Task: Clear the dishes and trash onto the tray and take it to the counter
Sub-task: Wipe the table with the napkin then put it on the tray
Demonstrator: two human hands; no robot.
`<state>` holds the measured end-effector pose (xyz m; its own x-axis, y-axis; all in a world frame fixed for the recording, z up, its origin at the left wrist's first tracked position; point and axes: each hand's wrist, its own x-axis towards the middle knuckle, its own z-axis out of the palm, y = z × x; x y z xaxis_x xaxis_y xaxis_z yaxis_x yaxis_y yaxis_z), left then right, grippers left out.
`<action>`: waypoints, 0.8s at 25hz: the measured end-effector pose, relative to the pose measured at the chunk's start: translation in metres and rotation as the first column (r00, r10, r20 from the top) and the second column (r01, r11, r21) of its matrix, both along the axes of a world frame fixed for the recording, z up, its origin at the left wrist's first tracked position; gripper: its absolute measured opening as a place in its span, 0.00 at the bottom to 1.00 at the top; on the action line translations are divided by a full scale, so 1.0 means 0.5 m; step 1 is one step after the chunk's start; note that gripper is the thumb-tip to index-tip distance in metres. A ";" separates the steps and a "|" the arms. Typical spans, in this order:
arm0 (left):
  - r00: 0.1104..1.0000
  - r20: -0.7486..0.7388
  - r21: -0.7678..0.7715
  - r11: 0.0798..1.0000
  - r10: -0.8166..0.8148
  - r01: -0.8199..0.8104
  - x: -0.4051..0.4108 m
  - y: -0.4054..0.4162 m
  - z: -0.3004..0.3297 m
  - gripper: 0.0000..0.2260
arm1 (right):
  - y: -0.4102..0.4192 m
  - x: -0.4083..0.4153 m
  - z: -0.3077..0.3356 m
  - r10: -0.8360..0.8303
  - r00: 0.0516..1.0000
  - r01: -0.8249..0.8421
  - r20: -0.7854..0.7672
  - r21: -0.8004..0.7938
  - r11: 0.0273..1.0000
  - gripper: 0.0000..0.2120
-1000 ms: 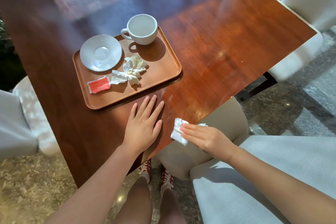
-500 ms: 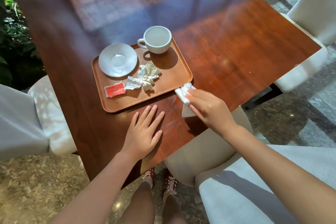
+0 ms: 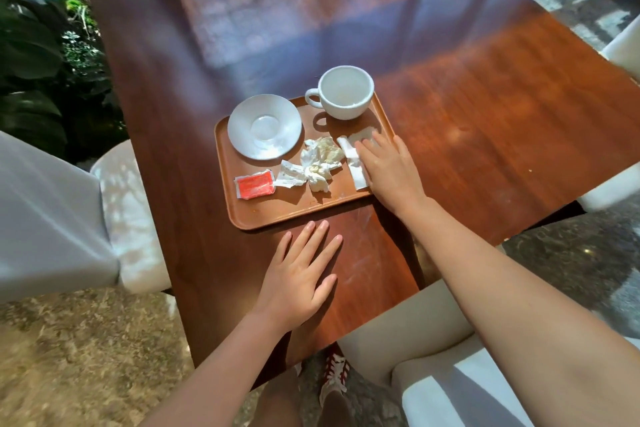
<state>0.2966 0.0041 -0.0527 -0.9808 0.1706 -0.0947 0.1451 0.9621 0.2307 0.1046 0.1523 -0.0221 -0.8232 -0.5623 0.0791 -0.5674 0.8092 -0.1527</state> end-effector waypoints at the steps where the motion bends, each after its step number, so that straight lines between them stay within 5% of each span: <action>1: 1.000 0.002 0.002 1.000 -0.004 0.004 0.000 0.001 0.000 0.24 | -0.001 -0.001 -0.007 -0.015 1.000 0.014 0.009 0.064 0.998 0.19; 8: 1.000 0.008 0.046 0.999 -0.017 0.016 -0.006 -0.003 0.038 0.24 | 0.006 0.015 0.013 -0.016 0.998 0.014 -0.055 -0.049 0.999 0.16; 11: 0.993 -0.118 0.116 0.993 0.014 0.000 -0.032 -0.032 0.078 0.20 | 0.017 0.010 0.037 -0.011 0.996 0.004 -0.091 -0.084 0.996 0.15; 15: 0.916 -0.268 0.067 0.954 0.300 -0.293 -0.097 -0.158 0.110 0.17 | 0.029 -0.046 0.057 -0.120 0.990 0.121 -0.069 0.015 0.992 0.15; 20: 0.853 -0.064 -0.123 0.844 0.518 -0.522 -0.174 -0.270 0.093 0.20 | 0.014 -0.127 0.037 -0.241 0.969 0.227 0.042 0.215 0.950 0.11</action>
